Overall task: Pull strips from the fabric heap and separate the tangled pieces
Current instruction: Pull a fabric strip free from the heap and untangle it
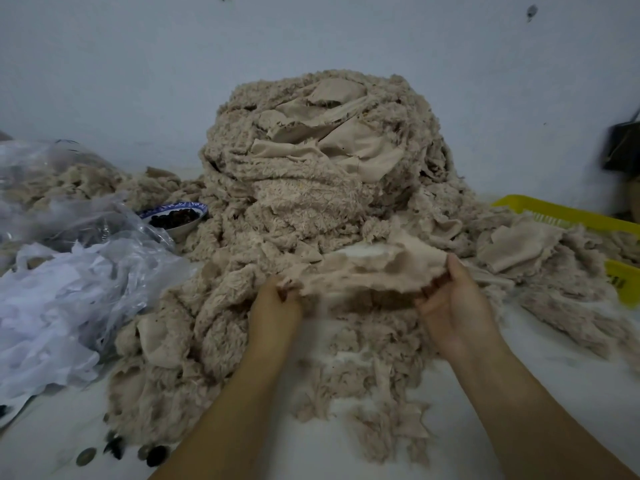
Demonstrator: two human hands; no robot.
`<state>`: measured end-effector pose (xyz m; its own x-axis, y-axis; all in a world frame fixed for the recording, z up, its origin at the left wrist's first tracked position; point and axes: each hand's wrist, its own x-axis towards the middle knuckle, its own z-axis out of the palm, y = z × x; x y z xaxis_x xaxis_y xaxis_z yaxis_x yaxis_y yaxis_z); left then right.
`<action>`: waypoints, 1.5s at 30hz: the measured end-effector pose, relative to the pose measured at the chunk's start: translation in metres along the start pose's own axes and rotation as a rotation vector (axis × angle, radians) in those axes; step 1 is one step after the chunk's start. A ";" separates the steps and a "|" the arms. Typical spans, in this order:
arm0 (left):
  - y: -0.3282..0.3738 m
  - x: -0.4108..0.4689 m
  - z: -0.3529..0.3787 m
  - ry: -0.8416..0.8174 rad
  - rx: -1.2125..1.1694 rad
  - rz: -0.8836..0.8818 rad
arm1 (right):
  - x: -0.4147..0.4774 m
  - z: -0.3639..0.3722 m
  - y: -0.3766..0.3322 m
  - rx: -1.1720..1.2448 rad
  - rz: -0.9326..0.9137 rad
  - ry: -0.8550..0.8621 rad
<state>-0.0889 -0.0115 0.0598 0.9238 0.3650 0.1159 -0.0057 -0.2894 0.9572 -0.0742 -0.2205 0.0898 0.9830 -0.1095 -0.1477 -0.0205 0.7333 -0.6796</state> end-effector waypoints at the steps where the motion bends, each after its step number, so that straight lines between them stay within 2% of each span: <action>1: 0.001 0.001 0.000 -0.014 -0.015 0.004 | -0.001 0.000 -0.001 -0.017 0.015 -0.006; 4: 0.004 -0.008 0.006 -0.037 0.062 0.166 | -0.005 0.003 0.004 -0.106 0.094 -0.065; 7: 0.012 -0.020 0.010 -0.102 0.010 0.322 | -0.012 0.010 0.008 -0.152 0.130 -0.160; 11: 0.013 -0.029 0.020 -0.395 0.048 0.281 | -0.014 0.012 0.012 -0.180 0.136 -0.249; 14: 0.011 -0.031 0.025 -0.340 0.051 0.339 | -0.014 0.012 0.014 -0.220 0.130 -0.286; 17: 0.019 -0.033 0.020 -0.298 -0.197 0.230 | -0.016 0.011 0.015 -0.271 0.049 -0.395; 20: 0.025 -0.032 0.014 -0.347 -0.481 0.060 | -0.021 0.009 0.027 -0.670 -0.022 -0.458; 23: 0.029 -0.030 0.009 -0.353 -0.599 -0.045 | -0.021 0.007 0.033 -0.949 -0.048 -0.425; 27: 0.031 -0.022 0.004 -0.230 -0.757 -0.096 | -0.019 0.003 0.027 -1.081 -0.106 -0.423; 33: 0.030 -0.023 0.007 -0.123 -0.771 -0.151 | -0.015 0.005 0.025 -0.796 -0.008 -0.304; 36: 0.028 -0.020 0.007 -0.088 -0.806 -0.173 | -0.013 0.004 0.025 -0.647 0.103 -0.343; 41: 0.029 -0.019 0.007 -0.107 -0.854 -0.237 | -0.012 0.005 0.025 -0.441 0.167 -0.314; 45: 0.029 -0.020 0.006 -0.176 -0.846 -0.224 | -0.012 0.005 0.026 -0.414 0.154 -0.301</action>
<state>-0.1047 -0.0329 0.0839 0.9821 0.1734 -0.0733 -0.0343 0.5476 0.8360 -0.0853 -0.1966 0.0775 0.9706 0.2204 -0.0966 -0.1790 0.3926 -0.9021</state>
